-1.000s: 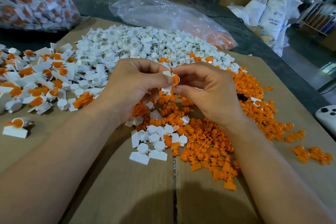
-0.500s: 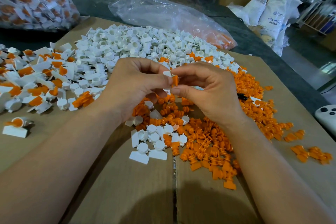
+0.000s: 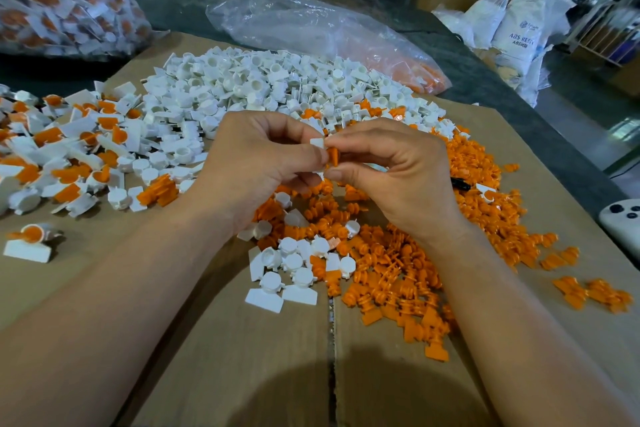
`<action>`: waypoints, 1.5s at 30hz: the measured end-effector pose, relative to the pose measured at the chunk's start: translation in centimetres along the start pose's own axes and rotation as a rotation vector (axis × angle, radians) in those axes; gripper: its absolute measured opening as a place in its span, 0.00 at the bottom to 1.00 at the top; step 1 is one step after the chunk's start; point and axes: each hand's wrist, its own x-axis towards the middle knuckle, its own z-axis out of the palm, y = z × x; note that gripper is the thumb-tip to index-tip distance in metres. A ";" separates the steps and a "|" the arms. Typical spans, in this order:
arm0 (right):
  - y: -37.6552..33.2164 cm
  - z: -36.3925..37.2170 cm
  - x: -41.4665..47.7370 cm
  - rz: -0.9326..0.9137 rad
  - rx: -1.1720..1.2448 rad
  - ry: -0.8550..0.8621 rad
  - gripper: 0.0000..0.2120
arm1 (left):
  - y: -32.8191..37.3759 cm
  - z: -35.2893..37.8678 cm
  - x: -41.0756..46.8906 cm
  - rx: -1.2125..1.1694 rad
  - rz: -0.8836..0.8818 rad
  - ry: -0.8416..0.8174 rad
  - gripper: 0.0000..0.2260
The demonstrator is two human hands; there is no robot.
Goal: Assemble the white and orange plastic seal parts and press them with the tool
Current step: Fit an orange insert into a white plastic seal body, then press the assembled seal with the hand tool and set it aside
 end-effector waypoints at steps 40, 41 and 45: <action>3.4 -5.2 0.4 0.775 -0.756 -0.610 0.46 | -0.5 -0.5 0.6 -0.078 0.022 0.065 0.07; 3.4 -5.3 0.4 0.778 -0.748 -0.598 0.46 | -0.5 -0.5 0.5 -0.077 0.023 0.066 0.07; 3.4 -5.2 0.4 0.799 -0.768 -0.566 0.43 | -0.6 -0.5 0.5 -0.082 0.023 0.068 0.08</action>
